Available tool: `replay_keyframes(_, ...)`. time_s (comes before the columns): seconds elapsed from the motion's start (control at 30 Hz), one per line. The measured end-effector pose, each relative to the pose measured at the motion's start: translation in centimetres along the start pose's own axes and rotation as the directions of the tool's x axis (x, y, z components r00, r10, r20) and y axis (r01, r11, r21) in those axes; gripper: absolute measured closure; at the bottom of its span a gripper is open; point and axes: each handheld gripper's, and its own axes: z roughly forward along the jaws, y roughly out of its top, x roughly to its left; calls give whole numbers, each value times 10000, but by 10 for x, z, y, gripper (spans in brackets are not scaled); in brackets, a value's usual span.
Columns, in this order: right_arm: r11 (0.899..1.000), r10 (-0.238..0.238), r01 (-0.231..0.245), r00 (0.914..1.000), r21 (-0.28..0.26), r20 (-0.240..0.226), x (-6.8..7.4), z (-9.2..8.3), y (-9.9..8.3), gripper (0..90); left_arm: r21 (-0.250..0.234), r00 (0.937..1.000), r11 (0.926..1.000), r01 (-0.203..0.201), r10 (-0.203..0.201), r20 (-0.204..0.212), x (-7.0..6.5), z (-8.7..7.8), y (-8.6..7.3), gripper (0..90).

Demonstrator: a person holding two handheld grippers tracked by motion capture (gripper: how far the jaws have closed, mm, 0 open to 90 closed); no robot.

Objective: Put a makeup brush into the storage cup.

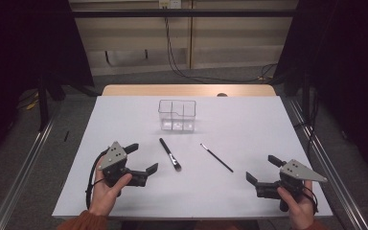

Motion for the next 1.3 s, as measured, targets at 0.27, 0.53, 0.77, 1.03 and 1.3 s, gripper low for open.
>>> replay_keyframes(0.27, 10000, -31, 31, 10000, 19, -21, 1, 1, 0, 0, -25, 9999, 10000, -55, 55, 99, 4, 13, 8, 23)
replay_keyframes(0.53, 10000, -13, 13, 10000, 24, -22, 0, 1, 0, 0, 97, 9999, 10000, 15, -17, 165, 9, 32, 16, 23)
replay_keyframes(0.77, 10000, -8, 8, 10000, 45, -40, 0, 1, 0, 0, 288, 9995, 9994, -174, 166, 283, 15, 43, 25, 23)
replay_keyframes(1.03, 10000, -5, 5, 10000, 51, -62, 1, 1, 0, 0, 607, 9978, 9974, -377, 342, 576, 16, 57, 33, 23)
replay_keyframes(1.3, 10000, -33, 33, 10000, 74, -86, 0, 1, 0, 0, 1352, 9953, 9889, -613, 503, 829, 24, 67, 38, 24)
